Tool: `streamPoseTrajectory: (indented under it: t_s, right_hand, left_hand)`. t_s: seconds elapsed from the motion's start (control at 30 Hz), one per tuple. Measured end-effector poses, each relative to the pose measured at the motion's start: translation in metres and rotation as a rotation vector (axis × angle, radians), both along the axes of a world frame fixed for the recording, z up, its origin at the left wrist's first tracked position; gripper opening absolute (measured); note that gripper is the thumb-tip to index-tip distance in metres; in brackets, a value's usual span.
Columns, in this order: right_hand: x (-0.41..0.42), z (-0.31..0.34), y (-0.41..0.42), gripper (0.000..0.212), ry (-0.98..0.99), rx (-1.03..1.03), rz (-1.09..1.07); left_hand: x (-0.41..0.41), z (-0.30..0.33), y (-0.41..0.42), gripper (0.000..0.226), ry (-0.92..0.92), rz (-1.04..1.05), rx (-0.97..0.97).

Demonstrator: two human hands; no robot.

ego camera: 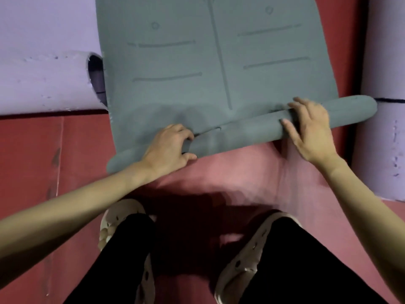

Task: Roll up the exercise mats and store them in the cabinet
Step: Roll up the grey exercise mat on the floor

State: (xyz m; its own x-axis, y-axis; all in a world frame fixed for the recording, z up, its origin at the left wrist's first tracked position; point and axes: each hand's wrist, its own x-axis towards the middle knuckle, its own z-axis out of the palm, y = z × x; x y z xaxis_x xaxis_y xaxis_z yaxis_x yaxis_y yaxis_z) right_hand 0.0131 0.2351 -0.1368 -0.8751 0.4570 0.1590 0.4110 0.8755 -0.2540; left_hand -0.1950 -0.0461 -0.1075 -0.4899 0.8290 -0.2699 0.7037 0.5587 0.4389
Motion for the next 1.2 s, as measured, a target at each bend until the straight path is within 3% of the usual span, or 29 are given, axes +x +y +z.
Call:
streamPoseTrajectory:
  t_s: [0.13,0.2,0.27,0.37,0.53,0.67,0.77,0.93,1.03,1.1,1.2]
  right_hand:
    - [0.033,-0.006,0.018,0.038,0.007,0.249,-0.424]
    - [0.042,-0.004,0.009,0.046,-0.06,0.332,-0.625]
    - [0.059,0.0,0.0,0.058,-0.167,0.293,-0.819]
    - [0.091,0.002,0.0,0.058,-0.26,0.263,-0.985]
    - [0.103,0.018,0.023,0.062,-0.306,0.186,-0.956]
    - [0.113,0.027,0.04,0.11,-0.437,0.157,-0.944]
    - [0.123,0.033,0.052,0.119,-0.484,0.128,-0.935]
    - [0.144,0.029,0.063,0.11,-0.486,0.17,-0.933]
    - [0.127,0.021,0.048,0.081,-0.394,0.17,-0.905]
    - [0.107,0.014,0.027,0.066,-0.327,0.126,-0.804]
    - [0.079,0.009,-0.012,0.076,-0.146,0.091,-0.507]
  left_hand:
    - [0.022,0.006,0.012,0.048,0.013,-0.014,-0.113]
    - [0.038,0.001,0.016,0.048,0.018,0.028,-0.151]
    - [0.051,-0.008,0.021,0.047,0.065,0.053,-0.143]
    - [0.058,-0.017,0.032,0.051,0.265,0.007,-0.108]
    - [0.062,-0.014,0.071,0.061,0.443,-0.183,0.039]
    - [0.074,-0.008,0.111,0.062,0.443,-0.268,0.059]
    - [0.077,-0.007,0.125,0.059,0.405,-0.286,0.009]
    - [0.076,-0.017,0.124,0.057,0.386,-0.263,0.008]
    - [0.078,-0.018,0.123,0.056,0.39,-0.27,0.002]
    - [0.076,-0.019,0.123,0.059,0.38,-0.273,0.01]
    - [0.067,-0.02,0.118,0.071,0.348,-0.287,0.074]
